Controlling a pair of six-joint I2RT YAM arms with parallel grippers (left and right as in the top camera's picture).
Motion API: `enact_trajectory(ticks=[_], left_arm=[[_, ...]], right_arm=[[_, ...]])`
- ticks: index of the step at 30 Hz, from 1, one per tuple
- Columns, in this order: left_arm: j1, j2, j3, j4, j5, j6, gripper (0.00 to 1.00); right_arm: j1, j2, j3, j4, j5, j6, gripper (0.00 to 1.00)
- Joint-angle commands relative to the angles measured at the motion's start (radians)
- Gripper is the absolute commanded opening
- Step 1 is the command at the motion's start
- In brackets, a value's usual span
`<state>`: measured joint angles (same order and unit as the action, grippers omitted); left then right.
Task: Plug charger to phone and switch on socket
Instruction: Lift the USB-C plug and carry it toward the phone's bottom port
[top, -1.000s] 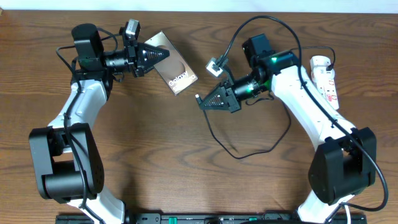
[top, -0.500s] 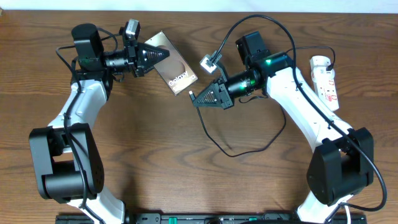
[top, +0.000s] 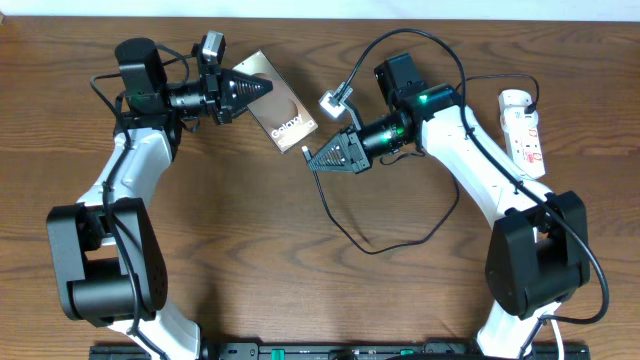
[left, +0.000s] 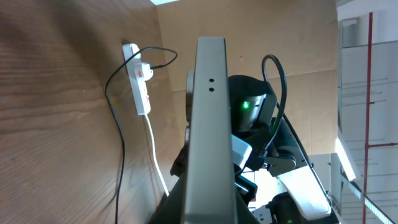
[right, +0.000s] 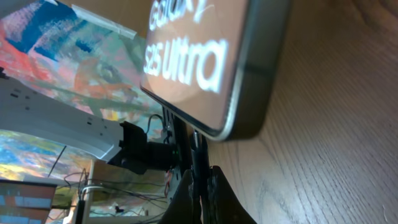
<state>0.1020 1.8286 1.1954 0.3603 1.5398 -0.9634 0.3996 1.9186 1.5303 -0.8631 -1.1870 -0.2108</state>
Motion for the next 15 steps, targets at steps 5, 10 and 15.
enact_trajectory(ticks=[5, 10, 15], left_arm=[[-0.003, -0.029, 0.011, -0.007, 0.032, 0.014, 0.07], [-0.003, -0.029, 0.004, -0.007, 0.032, 0.028, 0.07], [-0.003, -0.029, 0.004, -0.007, 0.032, 0.029, 0.07]], right_arm=[[-0.002, -0.001, 0.004, 0.007, -0.072, 0.008, 0.01], [-0.001, -0.001, 0.004, 0.003, -0.092, 0.008, 0.01], [-0.002, -0.001, 0.004, -0.026, -0.099, 0.008, 0.01]])
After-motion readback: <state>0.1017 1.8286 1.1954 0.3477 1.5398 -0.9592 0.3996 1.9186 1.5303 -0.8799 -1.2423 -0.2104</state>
